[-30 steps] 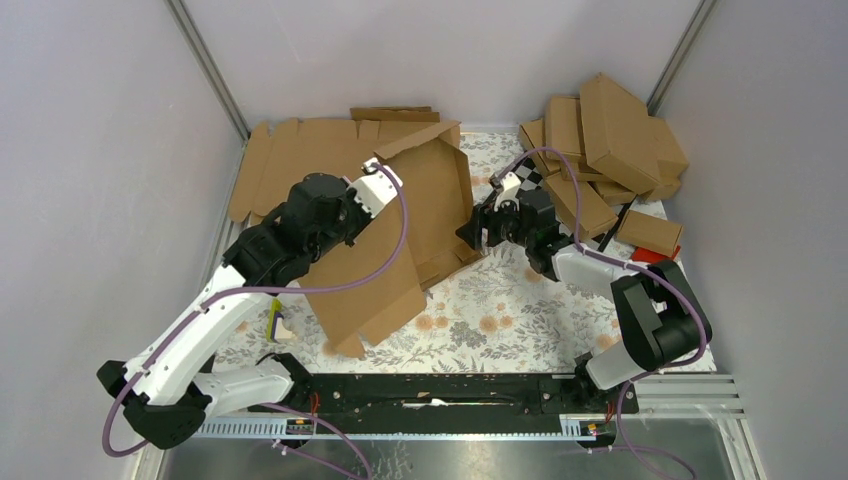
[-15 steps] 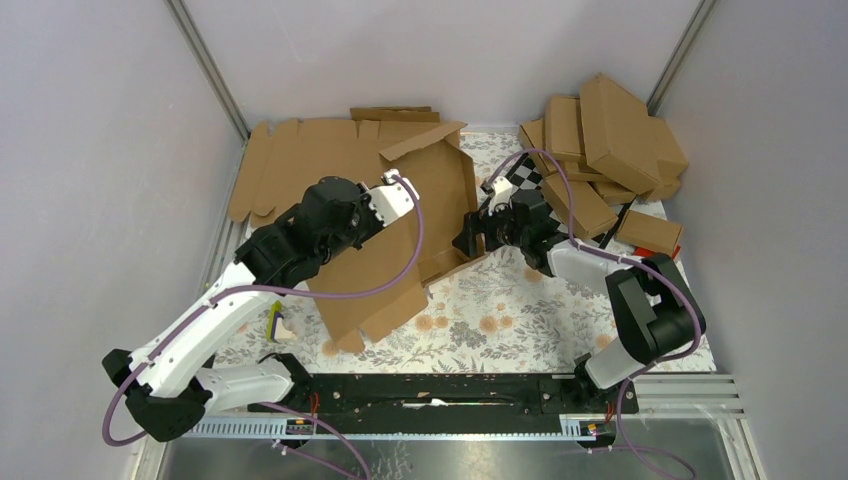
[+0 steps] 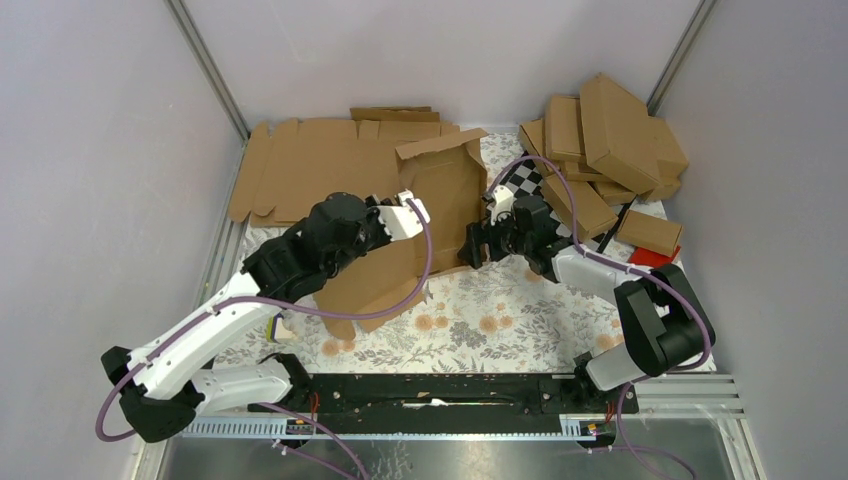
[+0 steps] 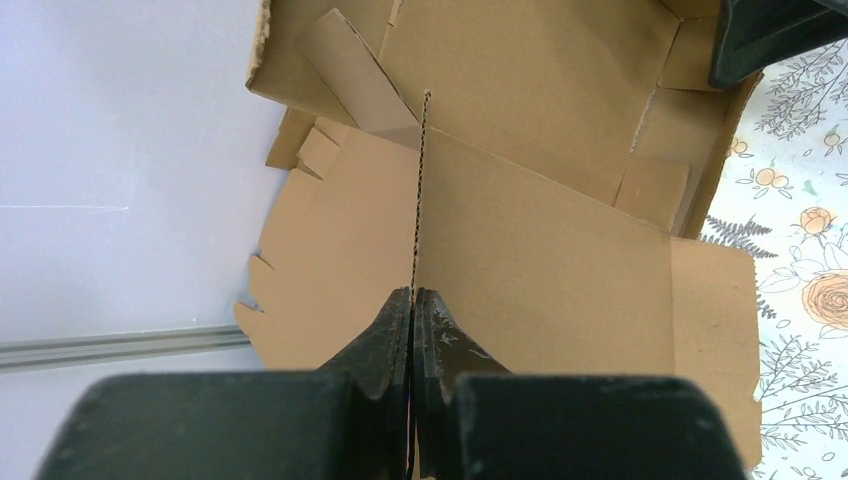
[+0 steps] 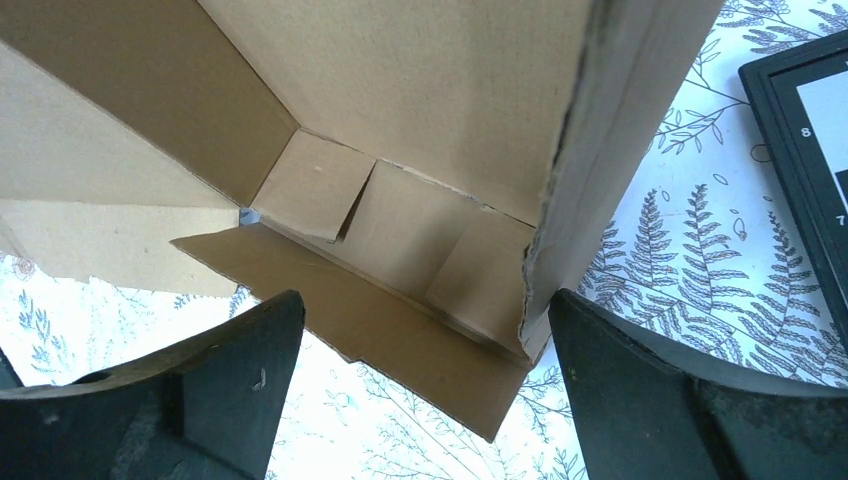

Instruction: Fold the paper box

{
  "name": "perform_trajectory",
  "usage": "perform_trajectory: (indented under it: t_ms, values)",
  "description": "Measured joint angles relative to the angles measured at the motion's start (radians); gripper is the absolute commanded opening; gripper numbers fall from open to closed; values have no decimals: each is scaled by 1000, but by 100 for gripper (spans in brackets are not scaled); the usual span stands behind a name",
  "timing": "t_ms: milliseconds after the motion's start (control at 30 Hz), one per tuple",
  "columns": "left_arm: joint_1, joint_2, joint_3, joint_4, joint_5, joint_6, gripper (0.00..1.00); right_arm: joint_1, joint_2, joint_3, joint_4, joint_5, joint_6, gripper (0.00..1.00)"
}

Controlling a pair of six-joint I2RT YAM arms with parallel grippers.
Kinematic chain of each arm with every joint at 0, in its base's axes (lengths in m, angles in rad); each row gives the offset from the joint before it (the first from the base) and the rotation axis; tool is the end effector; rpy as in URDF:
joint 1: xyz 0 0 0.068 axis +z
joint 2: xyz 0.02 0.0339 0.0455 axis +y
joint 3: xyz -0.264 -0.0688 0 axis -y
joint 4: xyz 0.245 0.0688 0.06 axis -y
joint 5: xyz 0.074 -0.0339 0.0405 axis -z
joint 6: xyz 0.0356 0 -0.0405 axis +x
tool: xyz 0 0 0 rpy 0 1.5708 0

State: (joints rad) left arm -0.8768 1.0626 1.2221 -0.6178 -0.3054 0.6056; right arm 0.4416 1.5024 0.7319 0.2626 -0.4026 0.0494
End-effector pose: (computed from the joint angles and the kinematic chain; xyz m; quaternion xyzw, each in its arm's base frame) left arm 0.1494 -0.1628 0.3945 0.5075 0.6734 0.0574 0.5345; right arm 0.2769 0.1463 0.1974 -0.2640 0.8087 0.2879 0.4398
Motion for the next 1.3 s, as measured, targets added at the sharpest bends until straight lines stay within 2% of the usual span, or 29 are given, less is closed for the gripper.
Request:
perform_trajectory:
  t_ms: [467,833,1067,1300]
  values:
    - [-14,-85,-102,75,3,60,0,54,-1,-17,14,24,-74,100]
    - [-16,-89,-118,98,-10,63,0,82,-86,-133,59,92,-67,100]
    - [-18,-93,-118,93,-10,56,0,82,-85,-158,108,90,-60,100]
    - [-19,-102,-118,89,2,48,0,84,-47,-157,145,151,-71,96]
